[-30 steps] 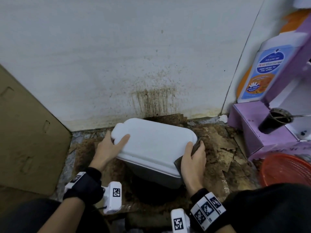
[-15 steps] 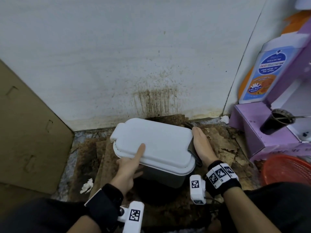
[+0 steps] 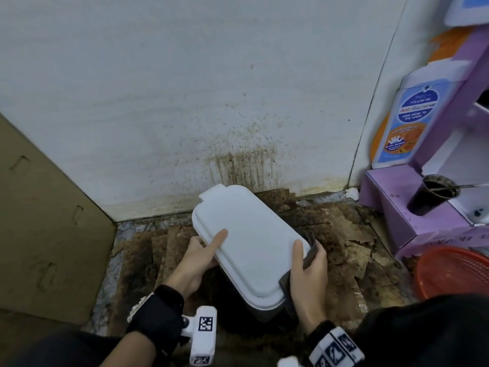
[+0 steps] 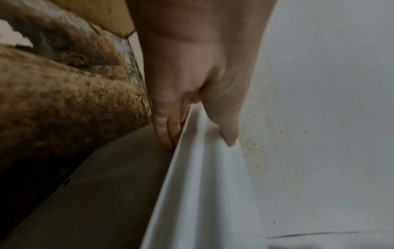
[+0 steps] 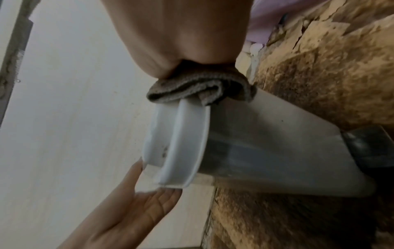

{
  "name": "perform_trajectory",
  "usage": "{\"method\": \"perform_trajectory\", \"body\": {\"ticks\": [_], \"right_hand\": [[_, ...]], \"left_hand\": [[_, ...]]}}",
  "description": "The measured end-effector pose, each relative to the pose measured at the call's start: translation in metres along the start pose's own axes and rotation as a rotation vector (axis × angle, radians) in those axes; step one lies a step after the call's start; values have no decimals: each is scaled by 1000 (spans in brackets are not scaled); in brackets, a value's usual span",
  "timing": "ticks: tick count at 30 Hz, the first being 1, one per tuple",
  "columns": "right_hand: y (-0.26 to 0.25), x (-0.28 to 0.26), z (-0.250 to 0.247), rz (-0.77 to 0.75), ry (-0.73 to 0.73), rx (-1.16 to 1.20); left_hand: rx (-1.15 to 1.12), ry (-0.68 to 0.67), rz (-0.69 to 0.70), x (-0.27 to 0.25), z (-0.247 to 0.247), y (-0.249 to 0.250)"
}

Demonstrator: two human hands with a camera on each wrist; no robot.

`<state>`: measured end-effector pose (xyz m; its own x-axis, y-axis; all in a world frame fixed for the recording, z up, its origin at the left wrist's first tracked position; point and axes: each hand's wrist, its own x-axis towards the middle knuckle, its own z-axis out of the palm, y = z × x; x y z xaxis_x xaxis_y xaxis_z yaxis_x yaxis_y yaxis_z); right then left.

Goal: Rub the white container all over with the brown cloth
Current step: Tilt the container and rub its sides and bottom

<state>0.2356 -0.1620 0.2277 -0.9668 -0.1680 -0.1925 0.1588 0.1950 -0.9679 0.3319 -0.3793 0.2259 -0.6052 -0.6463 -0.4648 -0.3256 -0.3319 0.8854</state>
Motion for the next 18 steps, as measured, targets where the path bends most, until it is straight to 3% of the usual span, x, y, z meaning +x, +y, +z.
{"method": "perform_trajectory", "body": {"ticks": [5,9,14,18], "right_hand": [[2,-4,5,4,19,14],[-14,14,-7,61,-127,-13],[-26,42,-17,8,-336,-143],[-31,49,-16,-10,-419,-221]], "left_hand": [[52,-31,-1,-1,-5,5],[61,2,10,-13,4,0],[76,-5,-7,-26,14,-16],[182,45,17,-33,25,-29]]}}
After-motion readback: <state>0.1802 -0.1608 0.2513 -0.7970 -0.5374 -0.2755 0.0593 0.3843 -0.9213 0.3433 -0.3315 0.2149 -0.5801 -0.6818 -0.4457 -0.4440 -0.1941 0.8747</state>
